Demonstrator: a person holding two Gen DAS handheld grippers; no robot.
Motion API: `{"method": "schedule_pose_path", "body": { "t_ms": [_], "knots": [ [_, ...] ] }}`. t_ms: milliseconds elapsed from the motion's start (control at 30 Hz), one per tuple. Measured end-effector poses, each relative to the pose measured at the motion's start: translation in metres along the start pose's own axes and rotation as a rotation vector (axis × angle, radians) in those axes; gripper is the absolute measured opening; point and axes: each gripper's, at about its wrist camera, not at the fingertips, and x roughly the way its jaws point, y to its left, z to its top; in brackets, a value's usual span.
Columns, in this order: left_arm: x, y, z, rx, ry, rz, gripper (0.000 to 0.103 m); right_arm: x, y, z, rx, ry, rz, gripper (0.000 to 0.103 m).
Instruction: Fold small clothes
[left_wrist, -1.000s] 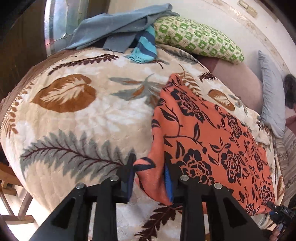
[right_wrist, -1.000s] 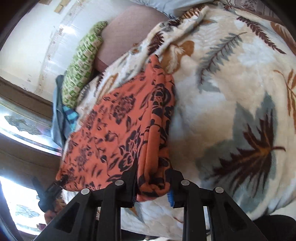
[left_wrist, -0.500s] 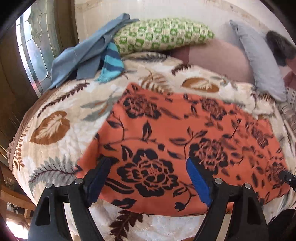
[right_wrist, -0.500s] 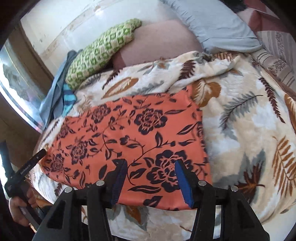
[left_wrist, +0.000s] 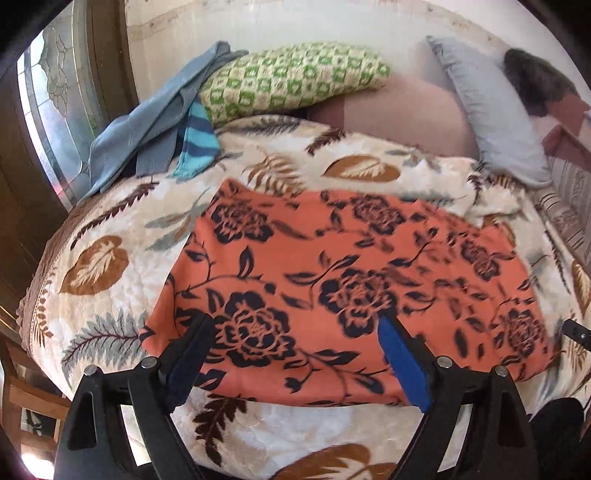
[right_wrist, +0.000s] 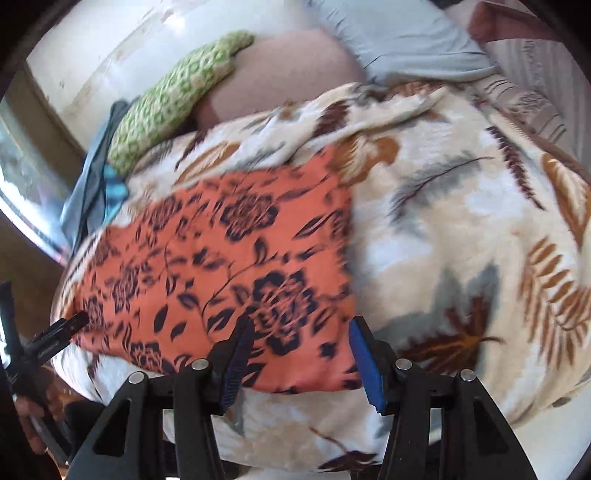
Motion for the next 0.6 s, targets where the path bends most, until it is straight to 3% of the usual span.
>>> {"method": "schedule_pose_path", "body": {
  "t_ms": [167, 333, 600],
  "knots": [
    [-0.054, -0.029, 0.025, 0.067, -0.145, 0.014, 0.090, -0.032, -0.011, 0.006, 0.026, -0.085, -0.004, 0.057],
    [-0.099, -0.033, 0.041, 0.056, -0.257, 0.021, 0.093, -0.067, -0.005, 0.009, 0.005, -0.144, 0.030, 0.057],
    [-0.141, -0.028, 0.041, 0.055, -0.325, 0.063, 0.094, -0.107, 0.056, 0.011, -0.118, -0.225, 0.082, 0.057]
  ]
}}
